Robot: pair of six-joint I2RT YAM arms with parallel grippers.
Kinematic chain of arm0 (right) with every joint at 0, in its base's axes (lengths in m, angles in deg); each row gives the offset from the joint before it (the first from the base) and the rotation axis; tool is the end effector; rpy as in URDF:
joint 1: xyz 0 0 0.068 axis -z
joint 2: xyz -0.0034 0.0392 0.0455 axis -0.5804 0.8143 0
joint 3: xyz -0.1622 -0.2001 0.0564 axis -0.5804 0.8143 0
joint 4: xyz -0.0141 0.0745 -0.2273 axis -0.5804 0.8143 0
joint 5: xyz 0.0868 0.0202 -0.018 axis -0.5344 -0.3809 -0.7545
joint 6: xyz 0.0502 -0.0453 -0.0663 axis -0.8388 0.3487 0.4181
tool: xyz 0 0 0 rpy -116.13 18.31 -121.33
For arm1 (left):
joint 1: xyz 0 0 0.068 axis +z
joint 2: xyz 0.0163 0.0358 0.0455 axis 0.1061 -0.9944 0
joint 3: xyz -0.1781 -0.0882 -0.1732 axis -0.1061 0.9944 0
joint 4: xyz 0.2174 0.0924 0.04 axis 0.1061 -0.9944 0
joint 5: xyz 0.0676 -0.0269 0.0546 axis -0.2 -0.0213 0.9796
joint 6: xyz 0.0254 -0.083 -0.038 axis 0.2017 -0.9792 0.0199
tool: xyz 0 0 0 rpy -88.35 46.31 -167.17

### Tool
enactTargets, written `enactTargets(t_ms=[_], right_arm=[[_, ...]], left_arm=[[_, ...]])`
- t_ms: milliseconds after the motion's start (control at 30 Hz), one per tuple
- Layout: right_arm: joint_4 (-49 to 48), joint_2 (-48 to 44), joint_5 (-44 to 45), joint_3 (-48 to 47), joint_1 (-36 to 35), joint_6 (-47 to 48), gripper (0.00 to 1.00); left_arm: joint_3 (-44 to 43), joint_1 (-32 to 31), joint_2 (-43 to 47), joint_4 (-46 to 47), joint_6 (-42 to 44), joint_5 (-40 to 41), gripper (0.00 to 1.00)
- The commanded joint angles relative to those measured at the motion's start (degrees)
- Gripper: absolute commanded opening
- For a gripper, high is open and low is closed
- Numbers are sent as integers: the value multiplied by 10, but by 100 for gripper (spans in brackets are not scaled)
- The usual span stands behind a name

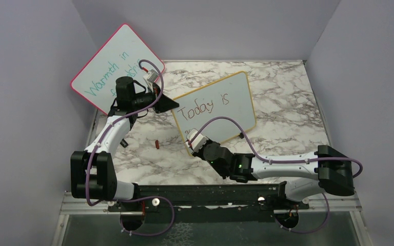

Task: Write a sentence on the whiteboard

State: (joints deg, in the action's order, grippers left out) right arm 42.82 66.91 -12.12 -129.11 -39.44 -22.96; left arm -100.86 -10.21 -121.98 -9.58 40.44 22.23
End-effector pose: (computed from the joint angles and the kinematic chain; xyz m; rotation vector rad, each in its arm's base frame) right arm 0.1349 0.2967 0.2340 -0.9516 1.6044 0.0940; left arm 0.2987 -0.0974 0.2819 0.5838 1.8104 -1.2429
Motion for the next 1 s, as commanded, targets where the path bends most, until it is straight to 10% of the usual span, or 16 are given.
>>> enactTargets(t_ms=[0,967], right_arm=[[-16,12,19,-22,3,1,0],[94,-9,-40,-13,6,-43,0]], left_arm=[[4,-3,-10,-36,38,39,0],[5,-2,-8,-36,38,40,0]])
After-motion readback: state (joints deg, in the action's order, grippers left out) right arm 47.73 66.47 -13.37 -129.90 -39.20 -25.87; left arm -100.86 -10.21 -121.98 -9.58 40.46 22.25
